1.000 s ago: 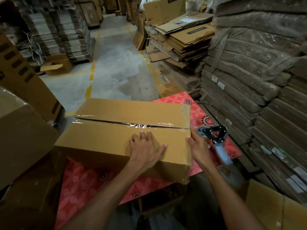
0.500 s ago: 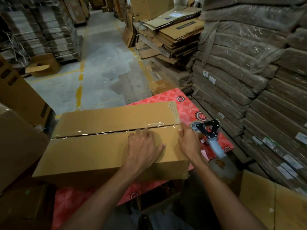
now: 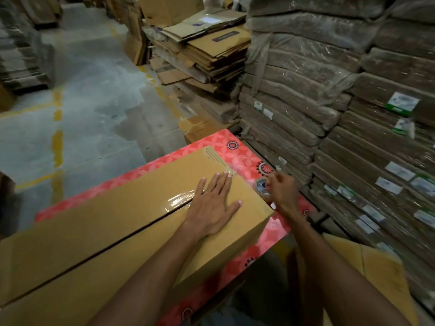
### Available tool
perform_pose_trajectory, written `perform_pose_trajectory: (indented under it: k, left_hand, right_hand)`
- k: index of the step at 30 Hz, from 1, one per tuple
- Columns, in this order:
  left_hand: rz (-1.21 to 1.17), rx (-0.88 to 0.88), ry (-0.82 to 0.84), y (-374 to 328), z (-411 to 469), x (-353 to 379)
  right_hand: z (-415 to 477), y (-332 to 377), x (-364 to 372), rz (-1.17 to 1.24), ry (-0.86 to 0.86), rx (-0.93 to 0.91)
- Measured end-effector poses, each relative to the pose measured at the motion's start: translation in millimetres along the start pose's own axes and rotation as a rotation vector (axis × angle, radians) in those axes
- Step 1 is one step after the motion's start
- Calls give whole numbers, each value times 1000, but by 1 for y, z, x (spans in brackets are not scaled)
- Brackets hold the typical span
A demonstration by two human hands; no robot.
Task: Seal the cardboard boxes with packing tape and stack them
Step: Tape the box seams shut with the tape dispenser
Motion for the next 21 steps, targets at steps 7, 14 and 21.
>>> perform_pose_trajectory:
  k: [7, 14, 21]
  left_hand:
    - [-23, -38, -19, -10, 20, 0]
    - [-35, -74, -32, -17, 29, 4]
    - [-41, -130, -55, -35, 40, -1]
  right_hand:
    - [4, -119, -10, -579, 166, 230]
    - [35, -169, 8, -774, 377, 237]
    - [52, -114, -16, -403, 202, 438]
Point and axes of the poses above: each hand's wrist, its own z-axis towards the middle knuckle, its own x-axis out of the palm, y = z × x, the point moved 4 cm from there along z, towards the middle knuckle, and after that the axes turned 6 degrees about z, right-handed, at the moved point
